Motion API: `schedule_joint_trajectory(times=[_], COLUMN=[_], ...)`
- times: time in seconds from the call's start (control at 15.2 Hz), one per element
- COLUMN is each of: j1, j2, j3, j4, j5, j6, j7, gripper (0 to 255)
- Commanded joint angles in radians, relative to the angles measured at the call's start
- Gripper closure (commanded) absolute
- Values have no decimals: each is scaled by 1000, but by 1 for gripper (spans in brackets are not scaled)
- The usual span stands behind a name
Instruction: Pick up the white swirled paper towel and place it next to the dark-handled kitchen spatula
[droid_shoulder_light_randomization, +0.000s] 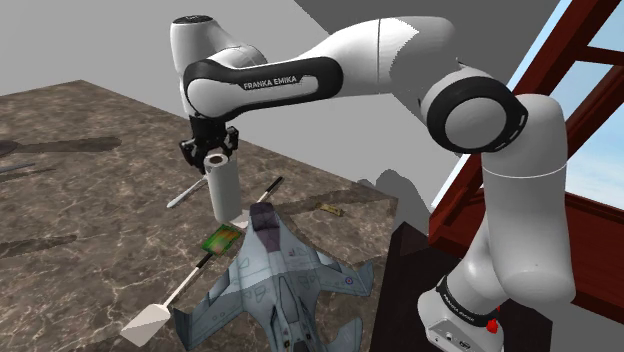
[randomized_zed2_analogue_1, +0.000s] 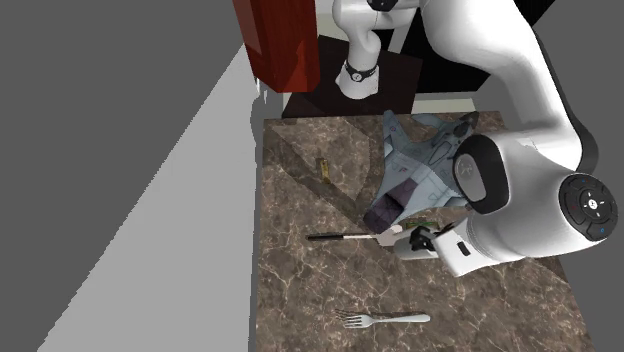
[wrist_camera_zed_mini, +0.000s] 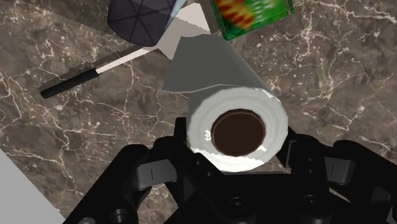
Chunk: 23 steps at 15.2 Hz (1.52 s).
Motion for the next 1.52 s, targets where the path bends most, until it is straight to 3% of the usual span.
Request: schedule_joint_trajectory(times=[0.0, 0.46, 0.53, 0.86, 1.12, 1.45], j1=[0, 1, 1, 1, 9, 9], j2=[2, 3, 3, 3, -15, -15], j3=[0, 0, 0, 0, 4, 4], j4=[-16, -16, -16, -15, 84, 84], j5=[-1, -1, -1, -1, 4, 4], j6=[19, 19, 19, 19, -98, -98], j7=[3, 3, 3, 3, -3, -3], gripper=[255, 255, 0, 0, 0, 0])
